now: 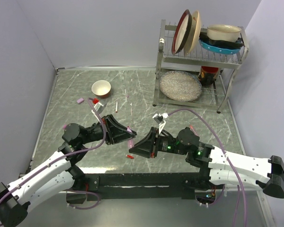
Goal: Insert the pens into the pen caps
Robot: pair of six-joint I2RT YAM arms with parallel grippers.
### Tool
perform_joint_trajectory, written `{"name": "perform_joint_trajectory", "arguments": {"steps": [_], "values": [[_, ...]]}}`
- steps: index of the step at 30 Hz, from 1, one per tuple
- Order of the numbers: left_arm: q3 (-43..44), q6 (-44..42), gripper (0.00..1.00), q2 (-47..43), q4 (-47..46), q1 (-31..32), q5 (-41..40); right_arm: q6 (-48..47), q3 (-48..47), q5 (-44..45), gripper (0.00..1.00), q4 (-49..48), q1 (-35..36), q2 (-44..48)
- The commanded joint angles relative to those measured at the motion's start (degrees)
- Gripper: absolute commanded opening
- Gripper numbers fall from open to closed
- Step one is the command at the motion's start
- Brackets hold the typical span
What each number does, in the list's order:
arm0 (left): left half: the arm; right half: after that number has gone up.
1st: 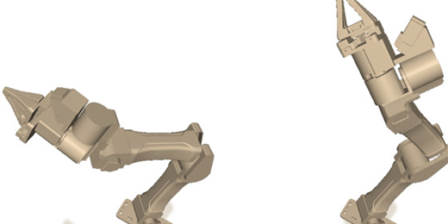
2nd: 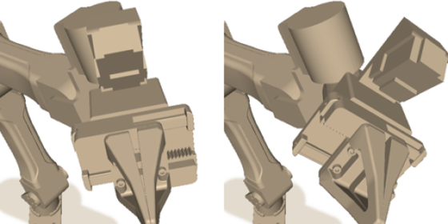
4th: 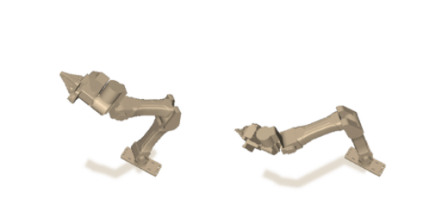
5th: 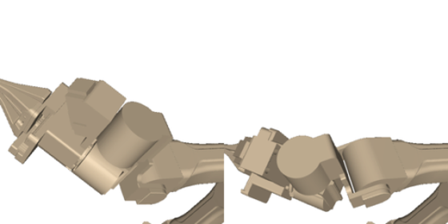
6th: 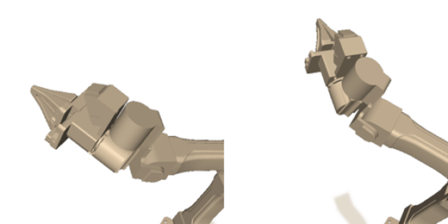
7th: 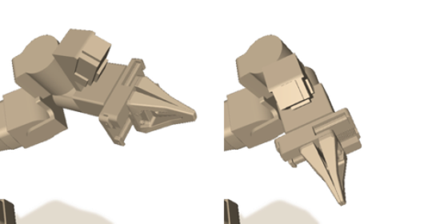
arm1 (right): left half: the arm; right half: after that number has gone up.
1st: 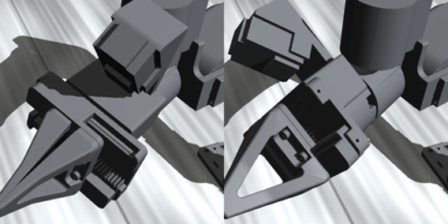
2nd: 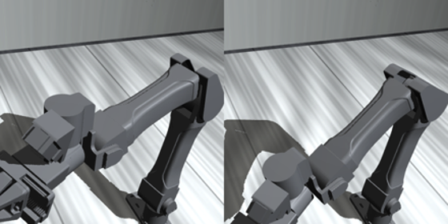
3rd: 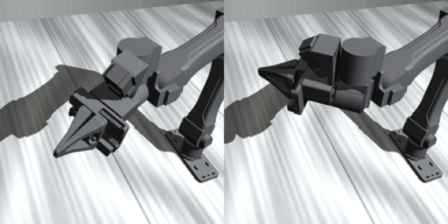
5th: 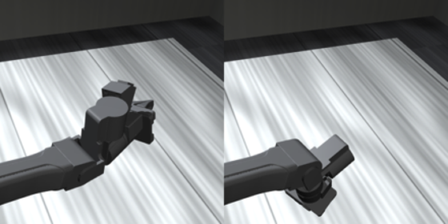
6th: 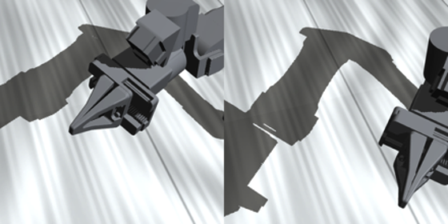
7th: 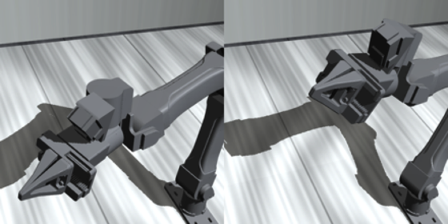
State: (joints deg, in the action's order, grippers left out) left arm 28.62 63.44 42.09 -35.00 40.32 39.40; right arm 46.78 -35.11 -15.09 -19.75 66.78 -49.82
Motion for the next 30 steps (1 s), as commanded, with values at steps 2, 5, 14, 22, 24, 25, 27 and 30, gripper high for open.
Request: {"name": "perform_joint_trajectory", "arguments": {"steps": [2, 5, 14, 22, 24, 25, 27, 30], "values": [[-2.3, 1.2, 0.01, 0.1, -5.7, 0.1, 0.7, 1.4, -1.3, 0.2, 0.25, -5.7, 0.3, -0.9], [-2.3, 1.1, 0.01, 0.4, -5.3, 0.1, 0.3, 1.6, -2.3, 0.9, 0.30, -4.2, 0.3, -1.9], [-1.9, -2.6, 0.01, -0.3, -0.5, 0.2, -0.9, 3.0, -2.9, 2.1, 0.34, -3.2, 0.3, -2.3], [-1.7, -3.4, 0.03, 0.3, 0.5, 0.1, -2.9, 4.2, -2.1, 0.1, 0.00, -5.1, 0.3, -3.7], [-0.5, -5.1, 0.56, -0.2, 7.6, 0.1, -6.1, 4.4, -1.2, 1.2, 0.00, -5.5, 0.2, -2.7], [1.4, -6.0, 0.74, -1.2, 11.4, 0.1, -8.6, 4.5, -0.6, 2.4, 0.00, -4.9, 0.3, -2.0], [3.6, -7.7, 0.97, -2.9, 21.5, 0.1, -17.9, 4.3, -0.1, 5.9, 0.00, -2.0, 0.2, 0.3], [7.0, -5.5, 0.99, -6.2, 32.5, 0.1, -33.1, 3.2, 0.4, 9.7, 0.00, 3.1, 0.3, 3.6]]}}
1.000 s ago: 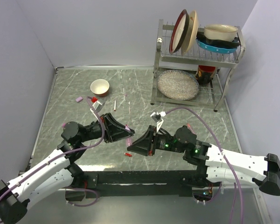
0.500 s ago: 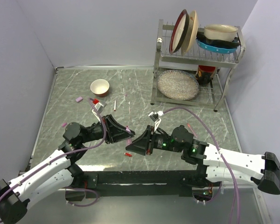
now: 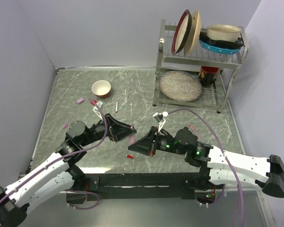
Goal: Insert the pens into the pen caps
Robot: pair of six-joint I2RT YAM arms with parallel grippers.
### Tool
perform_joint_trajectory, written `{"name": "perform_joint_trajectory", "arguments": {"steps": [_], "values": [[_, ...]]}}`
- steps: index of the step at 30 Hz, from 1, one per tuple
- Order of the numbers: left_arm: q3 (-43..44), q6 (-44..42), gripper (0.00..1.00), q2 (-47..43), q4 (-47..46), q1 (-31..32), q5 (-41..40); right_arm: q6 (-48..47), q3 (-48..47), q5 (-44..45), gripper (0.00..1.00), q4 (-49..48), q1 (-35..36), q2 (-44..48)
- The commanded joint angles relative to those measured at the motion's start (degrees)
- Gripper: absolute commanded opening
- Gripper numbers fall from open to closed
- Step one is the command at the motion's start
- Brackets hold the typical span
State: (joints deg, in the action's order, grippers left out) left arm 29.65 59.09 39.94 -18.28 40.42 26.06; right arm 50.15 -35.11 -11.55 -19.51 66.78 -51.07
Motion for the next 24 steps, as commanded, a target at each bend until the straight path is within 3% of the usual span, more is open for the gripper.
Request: {"name": "perform_joint_trajectory", "arguments": {"steps": [1, 2, 6, 8, 9, 11, 13, 17, 20, 24], "values": [[8.1, 0.5, 0.99, -5.1, 18.2, 0.0, -24.1, -0.3, 0.2, 8.6, 0.00, 6.2, 0.2, 5.5], [9.2, 2.2, 0.99, -5.5, 21.8, 0.0, -32.6, -0.5, 0.1, 10.0, 0.00, 8.0, 0.3, 6.4], [14.4, 7.3, 0.99, -4.8, 30.1, 0.0, -47.5, -1.5, 0.9, 14.1, 0.00, 12.8, 0.2, 11.2], [19.6, 9.8, 0.97, -0.8, 38.1, -0.3, -53.8, -1.9, 1.3, 15.6, 0.00, 15.0, 0.2, 12.9], [21.9, 14.5, 0.96, 1.2, 42.7, -0.6, -60.9, -2.2, 1.5, 16.1, 0.00, 15.8, 0.3, 13.9], [28.9, 18.6, 0.96, 7.3, 52.8, -3.2, -65.3, -2.7, 1.7, 17.2, 0.00, 18.4, 0.1, 16.4], [34.2, 23.7, 0.96, 12.8, 56.8, -6.8, -65.6, -3.4, 1.8, 18.0, 0.00, 21.0, 0.3, 19.1], [36.7, 30.6, 0.90, 19.0, 59.1, -23.7, -55.2, -4.1, 2.8, 20.2, 0.00, 24.3, 0.1, 23.9], [36.6, 36.5, 0.77, 24.2, 59.2, -31.7, -50.5, -4.5, 3.1, 21.7, 0.00, 26.4, 0.2, 26.1], [41.8, 44.3, 0.75, 35.7, 65.6, -37.8, -50.4, -5.7, 1.6, 22.4, 0.00, 29.5, 0.2, 27.8]]}}
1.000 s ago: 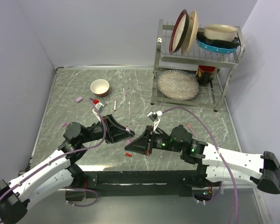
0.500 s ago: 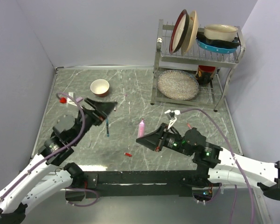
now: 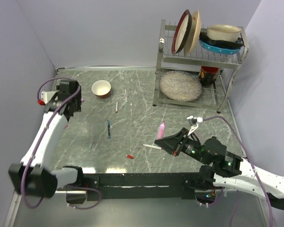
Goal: Insert the pens into the pen caps
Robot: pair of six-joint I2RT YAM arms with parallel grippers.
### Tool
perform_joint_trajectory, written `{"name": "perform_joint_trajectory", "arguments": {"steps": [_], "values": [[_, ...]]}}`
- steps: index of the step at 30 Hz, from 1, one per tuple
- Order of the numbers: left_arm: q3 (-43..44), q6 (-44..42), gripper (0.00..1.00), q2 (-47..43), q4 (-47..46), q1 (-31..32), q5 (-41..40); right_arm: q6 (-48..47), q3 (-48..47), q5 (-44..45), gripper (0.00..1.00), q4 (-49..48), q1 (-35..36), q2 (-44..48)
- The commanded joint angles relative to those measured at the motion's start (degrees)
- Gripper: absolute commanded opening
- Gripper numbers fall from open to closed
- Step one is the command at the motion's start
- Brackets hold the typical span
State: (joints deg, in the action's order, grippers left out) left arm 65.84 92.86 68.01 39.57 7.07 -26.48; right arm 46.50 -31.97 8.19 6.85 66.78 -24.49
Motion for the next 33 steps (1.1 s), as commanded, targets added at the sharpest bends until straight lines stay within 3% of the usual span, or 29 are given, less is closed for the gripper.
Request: {"name": "perform_joint_trajectory", "arguments": {"steps": [1, 5, 11, 18, 23, 33], "values": [[7.7, 10.8, 0.75, 9.3, 7.9, -5.1, 1.9, -2.1, -1.8, 3.0, 0.00, 4.2, 0.1, 1.3], [10.4, 12.3, 0.72, 16.6, 4.3, -9.3, 2.7, -2.9, -2.5, 4.2, 0.00, 5.9, 0.1, 1.6], [21.9, 15.0, 0.69, 31.5, 10.7, -12.2, 6.8, -2.7, -2.3, 6.2, 0.00, 6.1, 0.2, 1.9], [35.1, 12.2, 0.68, 48.3, 14.7, -13.6, 13.9, -3.4, -3.1, 8.1, 0.00, 7.5, 0.1, 0.2], [36.7, 10.9, 0.74, 52.8, 12.3, -14.7, 15.4, -4.4, -4.0, 9.2, 0.00, 9.1, 0.1, -0.1], [36.0, 11.3, 0.74, 57.6, 11.1, -15.2, 14.6, -4.9, -4.0, 12.1, 0.00, 10.2, 0.1, 0.1]]}}
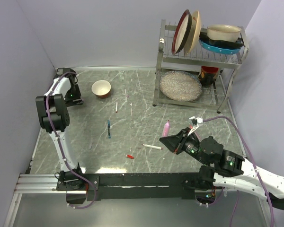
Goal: Insert the pens into the pen caps
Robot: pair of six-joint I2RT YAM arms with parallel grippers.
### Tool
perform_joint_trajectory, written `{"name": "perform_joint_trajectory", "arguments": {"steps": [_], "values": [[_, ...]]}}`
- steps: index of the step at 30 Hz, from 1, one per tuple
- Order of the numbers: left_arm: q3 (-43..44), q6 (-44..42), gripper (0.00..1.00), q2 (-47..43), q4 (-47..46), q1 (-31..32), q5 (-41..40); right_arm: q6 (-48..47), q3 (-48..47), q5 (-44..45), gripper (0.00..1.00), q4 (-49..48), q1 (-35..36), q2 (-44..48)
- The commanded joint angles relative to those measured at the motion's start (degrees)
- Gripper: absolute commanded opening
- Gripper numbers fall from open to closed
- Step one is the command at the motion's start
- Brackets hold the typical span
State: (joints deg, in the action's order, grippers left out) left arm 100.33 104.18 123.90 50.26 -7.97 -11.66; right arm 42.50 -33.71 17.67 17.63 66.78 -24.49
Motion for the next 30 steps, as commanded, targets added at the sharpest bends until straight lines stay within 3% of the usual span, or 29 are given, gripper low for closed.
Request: {"name": "perform_joint_trajectory", "arguments": {"steps": [1, 9, 20, 30], "values": [[1.7, -0.2, 0.73, 2.2, 0.0, -0.4, 0.0, -0.9, -2.2, 2.7, 0.00, -0.5, 0.2, 0.0], [5.3, -1.3, 0.66, 7.1, 2.8, -1.0, 1.3, -0.6, -2.8, 3.4, 0.00, 0.0, 0.2, -0.9], [4.1, -5.1, 0.31, 8.5, 6.4, -1.7, 5.9, -0.2, -3.5, 4.2, 0.00, 0.8, 0.2, -1.8], [-2.8, -16.9, 0.03, 2.7, 6.5, -1.1, 1.7, 0.5, -3.2, 3.8, 0.00, 0.7, 0.2, -1.6]]}}
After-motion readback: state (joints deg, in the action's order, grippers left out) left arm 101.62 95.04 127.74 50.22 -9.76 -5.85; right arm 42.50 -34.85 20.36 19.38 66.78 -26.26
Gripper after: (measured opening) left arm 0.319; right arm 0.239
